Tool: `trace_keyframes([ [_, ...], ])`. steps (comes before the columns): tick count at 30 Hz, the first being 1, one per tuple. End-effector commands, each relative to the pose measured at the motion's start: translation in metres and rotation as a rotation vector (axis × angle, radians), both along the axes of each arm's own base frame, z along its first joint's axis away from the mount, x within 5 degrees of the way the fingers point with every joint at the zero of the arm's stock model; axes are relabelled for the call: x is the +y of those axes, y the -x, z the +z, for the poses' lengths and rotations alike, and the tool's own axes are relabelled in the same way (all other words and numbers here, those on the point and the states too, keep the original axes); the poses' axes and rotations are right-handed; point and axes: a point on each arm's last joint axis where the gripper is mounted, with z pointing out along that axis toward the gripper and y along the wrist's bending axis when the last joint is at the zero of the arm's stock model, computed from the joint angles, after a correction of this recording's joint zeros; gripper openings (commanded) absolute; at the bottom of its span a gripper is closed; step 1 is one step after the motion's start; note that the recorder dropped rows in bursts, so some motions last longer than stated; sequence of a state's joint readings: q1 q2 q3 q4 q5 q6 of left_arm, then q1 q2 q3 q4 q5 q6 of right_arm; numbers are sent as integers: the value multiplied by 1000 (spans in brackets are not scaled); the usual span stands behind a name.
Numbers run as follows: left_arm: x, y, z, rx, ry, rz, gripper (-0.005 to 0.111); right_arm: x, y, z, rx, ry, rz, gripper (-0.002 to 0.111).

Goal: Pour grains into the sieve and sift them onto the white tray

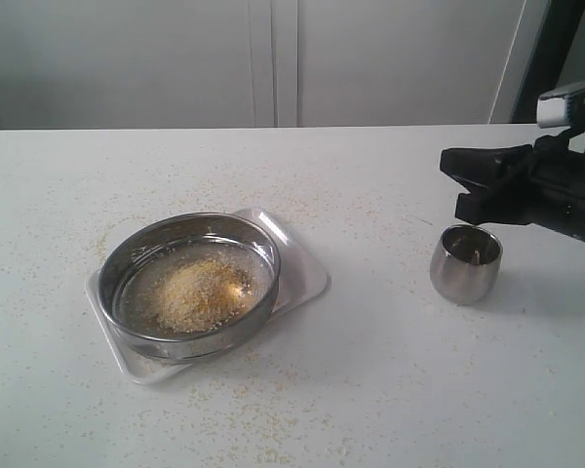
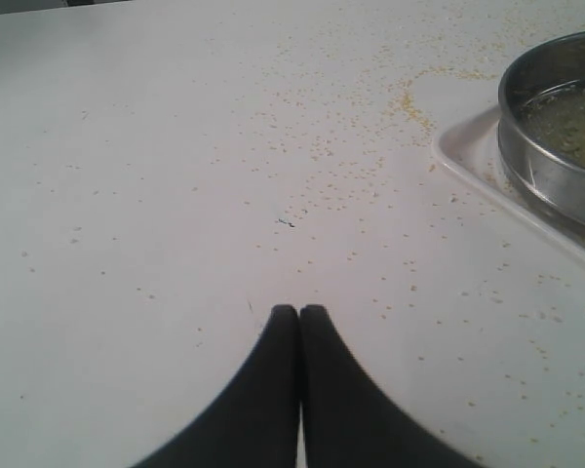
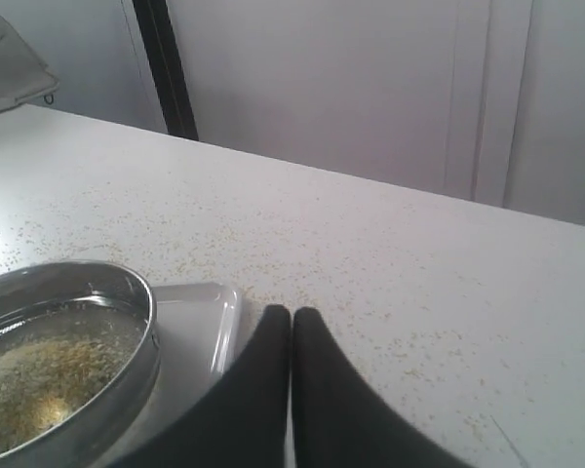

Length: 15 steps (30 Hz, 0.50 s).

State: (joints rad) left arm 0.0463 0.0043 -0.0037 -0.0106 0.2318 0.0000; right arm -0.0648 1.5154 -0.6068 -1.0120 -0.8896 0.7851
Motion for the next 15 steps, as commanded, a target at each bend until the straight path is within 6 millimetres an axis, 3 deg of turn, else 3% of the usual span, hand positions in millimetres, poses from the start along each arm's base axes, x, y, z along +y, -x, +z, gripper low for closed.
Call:
trace_keyframes([
  [1, 0, 0, -1, 0, 9, 2, 0, -6, -1, 9, 72, 14, -66, 1],
  [5, 0, 0, -1, 0, 9, 2, 0, -13, -4, 20, 134, 105, -123, 1],
  [15, 0, 0, -1, 0, 9, 2, 0, -26, -14, 37, 338, 108, -280, 1],
])
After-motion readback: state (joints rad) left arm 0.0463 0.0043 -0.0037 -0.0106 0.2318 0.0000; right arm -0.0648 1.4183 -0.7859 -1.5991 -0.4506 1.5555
